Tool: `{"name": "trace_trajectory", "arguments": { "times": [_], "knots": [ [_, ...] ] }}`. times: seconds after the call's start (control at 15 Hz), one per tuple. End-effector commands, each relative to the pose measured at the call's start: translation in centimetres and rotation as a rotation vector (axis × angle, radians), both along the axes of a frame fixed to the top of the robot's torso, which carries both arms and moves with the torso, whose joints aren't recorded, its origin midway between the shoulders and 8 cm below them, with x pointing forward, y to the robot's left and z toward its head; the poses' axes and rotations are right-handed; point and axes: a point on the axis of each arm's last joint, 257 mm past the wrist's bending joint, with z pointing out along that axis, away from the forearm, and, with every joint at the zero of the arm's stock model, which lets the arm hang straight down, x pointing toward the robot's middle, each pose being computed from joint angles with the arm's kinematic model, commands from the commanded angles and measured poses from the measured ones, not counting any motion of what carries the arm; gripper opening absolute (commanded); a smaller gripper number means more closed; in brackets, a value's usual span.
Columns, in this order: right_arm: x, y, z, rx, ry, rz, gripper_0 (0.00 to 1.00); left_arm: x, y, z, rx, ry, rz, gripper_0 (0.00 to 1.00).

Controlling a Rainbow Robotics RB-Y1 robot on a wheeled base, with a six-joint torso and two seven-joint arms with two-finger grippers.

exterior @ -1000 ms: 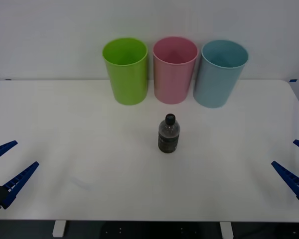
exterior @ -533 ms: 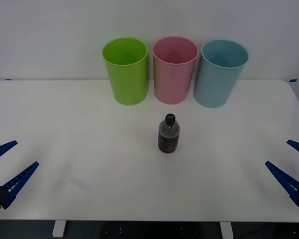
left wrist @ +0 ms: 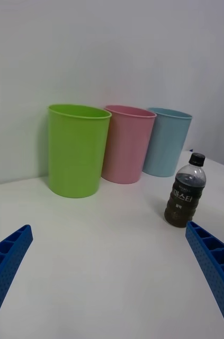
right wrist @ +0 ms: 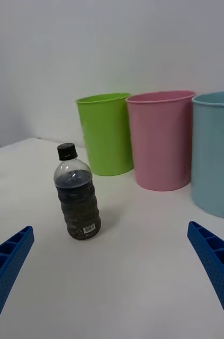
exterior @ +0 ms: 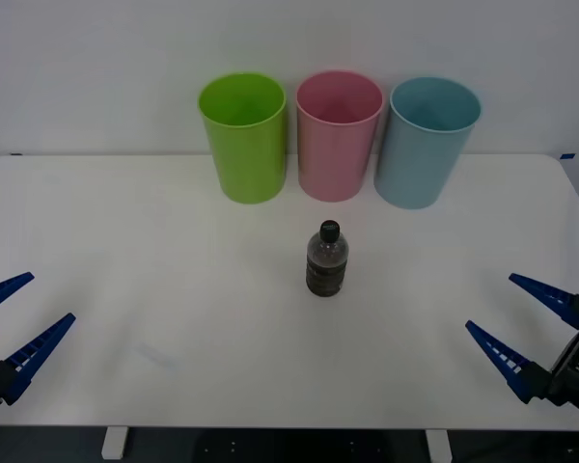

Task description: Grasp the object on the table and drop it into the matching bin: aluminum can to the light blue bin, PET bottle to the pink bin.

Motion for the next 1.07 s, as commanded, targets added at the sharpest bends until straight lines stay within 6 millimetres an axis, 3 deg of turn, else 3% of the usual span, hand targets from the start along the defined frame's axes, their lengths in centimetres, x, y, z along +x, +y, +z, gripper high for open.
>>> {"name": "trace_trajectory", "arguments": {
  "times": [0.07,0.67,1.07],
  "knots": [
    [0.9,1.6,-1.4,-0.044,-0.011,-0.010,1.00,0.0,0.0,0.0,0.000,0.000,0.000,1.00],
    [4.8,7.6,-3.8,-0.074,0.009,0.003,1.00,0.0,0.0,0.0,0.000,0.000,0.000,1.00],
    [8.1,10.6,-5.7,-0.092,0.005,0.021,1.00,0.0,0.0,0.0,0.000,0.000,0.000,1.00]
  ]
}}
